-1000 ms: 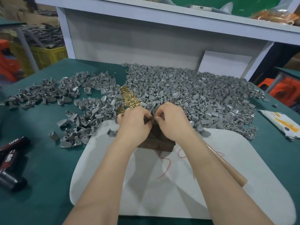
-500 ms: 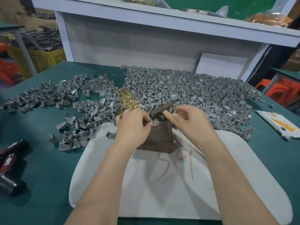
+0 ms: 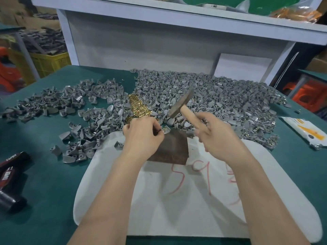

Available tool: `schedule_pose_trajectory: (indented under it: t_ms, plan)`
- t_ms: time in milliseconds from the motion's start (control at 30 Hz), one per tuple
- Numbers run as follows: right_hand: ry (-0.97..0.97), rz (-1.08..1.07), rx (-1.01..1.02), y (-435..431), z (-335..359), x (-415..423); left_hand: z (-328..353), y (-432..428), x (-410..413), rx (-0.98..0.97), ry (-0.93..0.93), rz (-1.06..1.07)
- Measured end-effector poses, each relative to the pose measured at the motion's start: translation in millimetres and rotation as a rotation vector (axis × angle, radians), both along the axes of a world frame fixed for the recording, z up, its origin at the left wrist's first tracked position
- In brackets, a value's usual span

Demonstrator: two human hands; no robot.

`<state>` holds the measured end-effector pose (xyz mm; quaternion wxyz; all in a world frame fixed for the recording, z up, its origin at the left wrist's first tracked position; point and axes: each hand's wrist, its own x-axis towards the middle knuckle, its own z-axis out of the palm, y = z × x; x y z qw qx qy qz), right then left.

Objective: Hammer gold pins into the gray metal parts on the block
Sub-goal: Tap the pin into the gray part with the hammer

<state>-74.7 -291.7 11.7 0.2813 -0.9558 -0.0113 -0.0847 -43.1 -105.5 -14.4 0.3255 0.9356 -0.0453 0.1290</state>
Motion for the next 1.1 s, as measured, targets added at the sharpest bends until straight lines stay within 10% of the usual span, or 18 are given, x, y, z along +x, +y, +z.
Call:
schedule_pose_trajectory:
  t_ms: [167, 500, 1100]
  plan:
    - [-0.386, 0.056, 0.061, 5.6, 12.0, -29.6, 2.1, -0.2, -1.7, -0.019, -0.039, 0.008]
    - [-0.498, 0.154, -0.067, 6.1, 21.5, -51.5, 2.0, -0.3, -3.3, -0.050, -0.053, 0.006]
    - [-0.198, 0.074, -0.125, -4.9, 4.8, -28.0, 6.6, -0.2, -4.8, -0.047, 0.002, 0.018]
